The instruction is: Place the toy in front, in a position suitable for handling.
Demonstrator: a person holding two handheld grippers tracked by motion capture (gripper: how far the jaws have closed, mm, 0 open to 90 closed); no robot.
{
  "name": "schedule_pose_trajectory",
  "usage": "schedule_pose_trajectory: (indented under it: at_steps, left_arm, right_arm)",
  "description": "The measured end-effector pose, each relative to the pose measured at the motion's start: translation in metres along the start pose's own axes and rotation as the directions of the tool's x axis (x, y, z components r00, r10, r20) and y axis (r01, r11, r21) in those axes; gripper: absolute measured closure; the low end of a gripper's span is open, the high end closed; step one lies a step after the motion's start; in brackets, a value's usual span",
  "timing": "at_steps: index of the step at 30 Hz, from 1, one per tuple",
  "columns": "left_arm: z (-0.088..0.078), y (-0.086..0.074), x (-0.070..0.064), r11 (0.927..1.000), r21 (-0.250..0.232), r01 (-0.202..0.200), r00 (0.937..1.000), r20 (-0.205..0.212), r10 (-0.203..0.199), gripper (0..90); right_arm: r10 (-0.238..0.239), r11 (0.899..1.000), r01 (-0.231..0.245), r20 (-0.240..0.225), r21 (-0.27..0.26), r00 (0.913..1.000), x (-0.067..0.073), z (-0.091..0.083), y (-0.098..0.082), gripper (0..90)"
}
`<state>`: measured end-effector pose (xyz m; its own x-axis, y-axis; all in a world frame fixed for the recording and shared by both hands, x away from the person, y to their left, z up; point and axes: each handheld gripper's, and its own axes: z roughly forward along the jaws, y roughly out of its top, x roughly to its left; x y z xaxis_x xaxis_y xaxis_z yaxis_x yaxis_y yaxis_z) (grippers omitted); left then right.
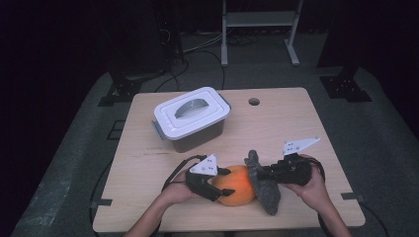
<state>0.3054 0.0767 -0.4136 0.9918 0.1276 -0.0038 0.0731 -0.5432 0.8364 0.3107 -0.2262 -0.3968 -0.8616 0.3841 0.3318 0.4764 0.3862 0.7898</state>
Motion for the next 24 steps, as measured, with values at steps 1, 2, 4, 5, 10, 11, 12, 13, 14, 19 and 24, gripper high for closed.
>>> schedule_pose_trajectory:
  at_steps: [1, 2, 4, 5, 10, 11, 12, 13, 14, 19, 24]
  left_arm:
    - [0.0, 0.0, 0.0, 1.0, -0.001, 0.0, 1.0, -0.001, 0.0, 35.2]
    - [0.0, -0.001, 0.0, 1.0, 0.002, -0.003, 1.0, 0.0, 0.003, 35.1]
    - [0.0, -0.001, 0.001, 1.0, 0.0, -0.004, 1.0, -0.005, 0.004, 35.0]
    - [0.0, -0.002, 0.001, 1.0, -0.002, 0.0, 1.0, -0.005, 0.0, 34.9]
    - [-0.001, 0.0, 0.001, 0.9999, -0.013, -0.004, 0.9999, 0.01, 0.004, 29.7]
    - [-0.001, -0.001, 0.002, 0.9996, -0.028, 0.004, 0.9996, 0.028, -0.003, 25.8]
    - [-0.002, -0.001, 0.003, 0.9994, -0.033, 0.008, 0.9993, 0.037, -0.007, 22.6]
    - [-0.002, -0.002, 0.005, 0.9994, -0.029, 0.019, 0.9993, 0.031, -0.018, 20.1]
    - [-0.002, -0.003, 0.006, 0.9996, -0.019, 0.02, 0.9995, 0.026, -0.019, 17.4]
    - [0.001, -0.011, 0.014, 0.9974, 0.015, 0.071, 0.9974, 0.013, -0.071, 11.8]
    - [0.0, -0.013, 0.013, 0.9982, 0.011, 0.059, 0.9979, 0.028, -0.059, 23.7]
  right_arm:
    - [-0.001, 1.0, 0.001, 0.003, 0.003, 1.0, 0.001, -0.001, 0.001, 75.5]
    - [-0.007, 1.0, 0.007, 0.006, 0.003, 1.0, 0.002, -0.001, 0.003, 75.5]
    - [-0.013, 1.0, 0.013, -0.006, -0.015, 0.9999, 0.006, -0.002, 0.006, 75.5]
    - [-0.02, 1.0, 0.02, -0.013, -0.022, 0.9997, 0.008, -0.002, 0.007, 75.5]
    - [-0.034, 0.999, 0.034, -0.03, -0.001, 0.999, 0.011, 0.006, 0.008, 75.3]
    - [-0.027, 1.0, 0.028, -0.042, 0.006, 0.9988, 0.009, 0.008, 0.006, 75.0]
    - [-0.019, 1.0, 0.019, -0.051, 0.006, 0.9985, 0.008, 0.009, 0.005, 75.0]
    - [-0.015, 1.0, 0.015, -0.057, 0.002, 0.9983, 0.007, 0.008, 0.004, 75.0]
    - [-0.007, 1.0, 0.007, -0.063, -0.001, 0.998, 0.006, 0.008, 0.003, 75.1]
    - [-0.002, 1.0, 0.002, -0.073, 0.002, 0.9973, 0.003, 0.007, 0.001, 75.1]
    - [0.033, 0.999, -0.033, -0.07, -0.008, 0.997, -0.008, 0.002, -0.005, 75.3]
